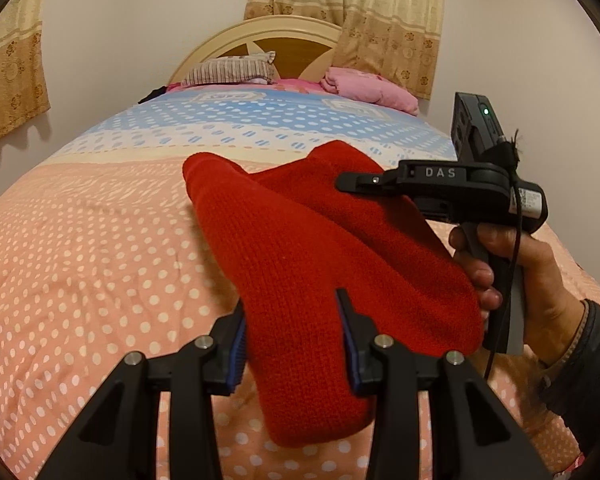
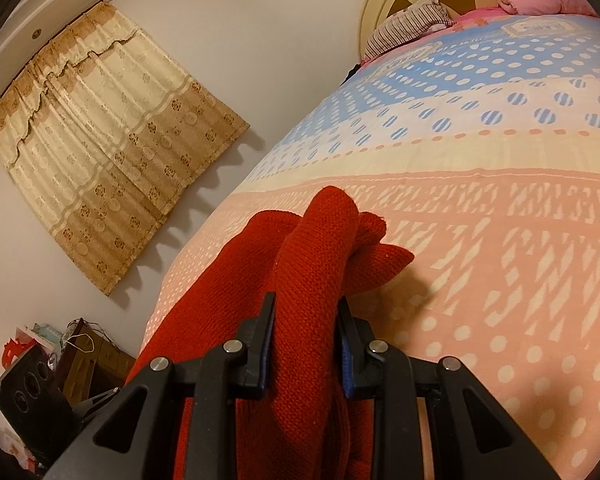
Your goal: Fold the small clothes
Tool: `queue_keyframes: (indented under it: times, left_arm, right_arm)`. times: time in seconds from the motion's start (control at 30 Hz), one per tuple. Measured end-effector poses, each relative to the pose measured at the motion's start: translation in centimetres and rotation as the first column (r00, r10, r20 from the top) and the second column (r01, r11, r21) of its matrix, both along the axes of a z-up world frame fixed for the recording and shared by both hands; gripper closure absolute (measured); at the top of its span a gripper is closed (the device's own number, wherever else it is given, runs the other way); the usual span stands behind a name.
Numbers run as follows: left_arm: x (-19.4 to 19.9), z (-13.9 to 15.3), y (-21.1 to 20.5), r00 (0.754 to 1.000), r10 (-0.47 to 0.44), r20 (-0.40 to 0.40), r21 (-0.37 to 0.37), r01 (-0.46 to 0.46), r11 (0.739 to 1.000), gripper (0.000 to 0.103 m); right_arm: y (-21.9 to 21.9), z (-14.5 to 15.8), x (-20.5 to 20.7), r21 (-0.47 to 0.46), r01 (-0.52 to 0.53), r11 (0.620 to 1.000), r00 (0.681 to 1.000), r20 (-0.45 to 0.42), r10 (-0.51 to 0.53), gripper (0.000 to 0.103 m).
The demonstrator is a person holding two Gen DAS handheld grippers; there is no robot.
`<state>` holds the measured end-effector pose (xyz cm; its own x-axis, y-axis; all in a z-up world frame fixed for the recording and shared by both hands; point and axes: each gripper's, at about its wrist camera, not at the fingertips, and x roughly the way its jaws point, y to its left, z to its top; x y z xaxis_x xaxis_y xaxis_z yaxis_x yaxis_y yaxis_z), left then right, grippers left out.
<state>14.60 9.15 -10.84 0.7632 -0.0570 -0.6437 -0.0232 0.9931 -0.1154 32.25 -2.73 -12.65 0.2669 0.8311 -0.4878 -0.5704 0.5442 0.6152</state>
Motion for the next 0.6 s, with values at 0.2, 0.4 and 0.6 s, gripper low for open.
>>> queue_keyframes:
  times: [0.2, 0.4, 0.6]
  left_arm:
    - [-0.7, -0.6, 0.9, 1.000, 0.028, -0.012, 0.008, -0.028, 1.000, 0.063]
    - [-1.1, -1.4, 1.5, 0.998, 0.045, -0.032, -0.003, -0.045, 0.999, 0.063]
    - [-1.5, -1.8, 1.6, 0.997, 0.057, -0.044, -0.019, -0.058, 0.998, 0.063]
  right_arm:
    - [2.1, 0.1, 0.3, -0.026, -0.041, 0.999, 0.999, -0.010, 0.041, 0.076]
    - [2.9, -0.6, 0.6, -0.032, -0.052, 0.998, 0.998, -0.029, 0.051, 0.076]
    - [2.7, -1.3, 0.8, -0.025, -0.048, 0.999, 0.998, -0.049, 0.047, 0.076]
